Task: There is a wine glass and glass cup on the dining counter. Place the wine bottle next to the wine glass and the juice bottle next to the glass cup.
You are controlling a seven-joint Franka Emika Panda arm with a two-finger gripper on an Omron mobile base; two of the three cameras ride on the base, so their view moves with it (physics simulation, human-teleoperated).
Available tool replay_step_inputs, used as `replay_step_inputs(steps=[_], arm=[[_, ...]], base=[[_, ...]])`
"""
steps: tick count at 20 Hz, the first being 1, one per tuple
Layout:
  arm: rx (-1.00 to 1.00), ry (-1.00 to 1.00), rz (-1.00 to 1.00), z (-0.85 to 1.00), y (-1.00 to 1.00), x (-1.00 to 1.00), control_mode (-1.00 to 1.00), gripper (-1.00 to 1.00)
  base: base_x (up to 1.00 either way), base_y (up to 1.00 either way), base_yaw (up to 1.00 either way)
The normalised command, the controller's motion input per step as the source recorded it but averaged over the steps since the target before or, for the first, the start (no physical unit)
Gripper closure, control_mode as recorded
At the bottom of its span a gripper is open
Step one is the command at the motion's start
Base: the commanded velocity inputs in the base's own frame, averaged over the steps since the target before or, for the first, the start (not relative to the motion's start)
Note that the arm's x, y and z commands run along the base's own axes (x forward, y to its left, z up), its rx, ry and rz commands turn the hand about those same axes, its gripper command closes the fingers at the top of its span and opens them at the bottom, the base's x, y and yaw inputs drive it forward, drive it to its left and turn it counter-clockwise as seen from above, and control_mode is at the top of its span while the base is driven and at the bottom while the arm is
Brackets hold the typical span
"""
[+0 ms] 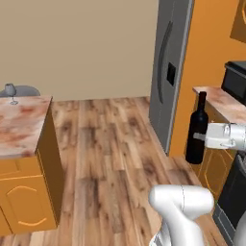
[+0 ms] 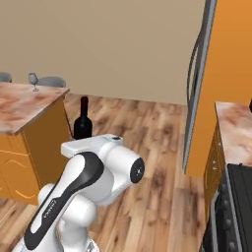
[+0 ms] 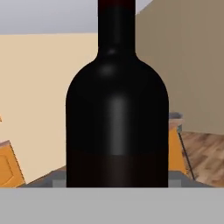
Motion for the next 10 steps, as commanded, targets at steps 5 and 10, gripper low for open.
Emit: replay_step_inputs(steps=[5, 10], arm=[[0.0, 0.0, 0.0, 0.0, 0.0, 0.0, 1.0, 1.0], [0.0, 0.0, 0.0, 0.0, 0.0, 0.0, 1.0, 1.0]], base=[[1.0, 0.08, 0.1], [1.0, 0.14, 0.23]])
